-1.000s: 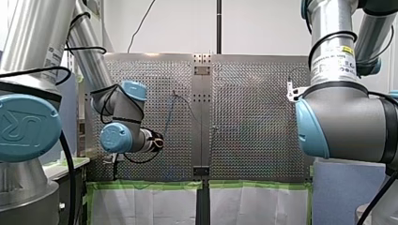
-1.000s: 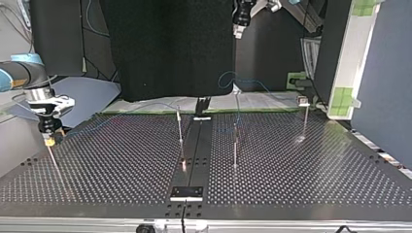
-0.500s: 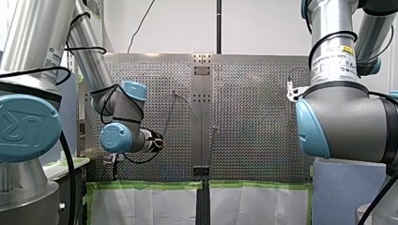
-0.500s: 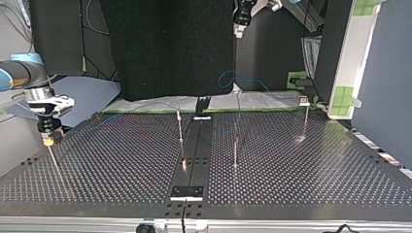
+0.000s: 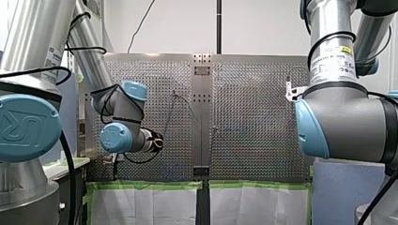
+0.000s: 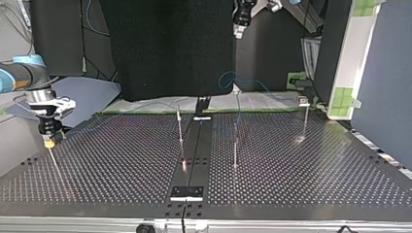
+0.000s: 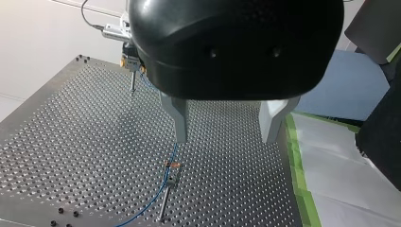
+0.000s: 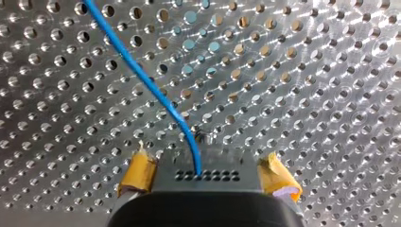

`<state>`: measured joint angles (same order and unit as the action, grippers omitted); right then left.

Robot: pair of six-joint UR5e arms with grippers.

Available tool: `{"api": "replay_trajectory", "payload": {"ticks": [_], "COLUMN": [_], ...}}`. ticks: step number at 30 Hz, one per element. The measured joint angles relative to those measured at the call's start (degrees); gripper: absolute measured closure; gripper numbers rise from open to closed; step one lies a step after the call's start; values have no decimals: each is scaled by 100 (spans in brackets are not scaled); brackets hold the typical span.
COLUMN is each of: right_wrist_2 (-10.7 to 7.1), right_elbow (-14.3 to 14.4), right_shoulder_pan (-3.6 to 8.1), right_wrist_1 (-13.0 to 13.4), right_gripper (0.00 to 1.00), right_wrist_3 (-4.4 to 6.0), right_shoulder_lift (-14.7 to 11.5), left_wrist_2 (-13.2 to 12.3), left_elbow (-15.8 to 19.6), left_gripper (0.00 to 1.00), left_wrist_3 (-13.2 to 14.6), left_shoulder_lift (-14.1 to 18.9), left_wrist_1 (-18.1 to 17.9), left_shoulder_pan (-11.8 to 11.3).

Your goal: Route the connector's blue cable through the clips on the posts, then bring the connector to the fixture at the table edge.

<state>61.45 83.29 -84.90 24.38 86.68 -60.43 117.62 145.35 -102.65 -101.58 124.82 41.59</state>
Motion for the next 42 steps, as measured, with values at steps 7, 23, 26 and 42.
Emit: {"api": "replay_trajectory", "payload": {"ticks": [7,23,26,42], "right_wrist_2": [66,178,194,206], "right_elbow": [-18,-22,-22,-23], "right_shoulder_pan": [-32,-49,-49,-57], "right_wrist_1": [-5,-41,-45,-179], "right_gripper": [0,0,0,0], "right_wrist_3": [9,16,17,-53], "right_shoulder_lift": [0,-3,-6,-22], "left_wrist_2": [-7,-7,-7,4], "left_elbow": [0,0,0,0], "left_gripper": [0,0,0,0], "left_wrist_3": [0,5,8,15], "left_shoulder_lift": [-1,-2,-3,-1], "left_wrist_1": [0,0,0,21], "left_shoulder_pan": [0,0,0,0]}}
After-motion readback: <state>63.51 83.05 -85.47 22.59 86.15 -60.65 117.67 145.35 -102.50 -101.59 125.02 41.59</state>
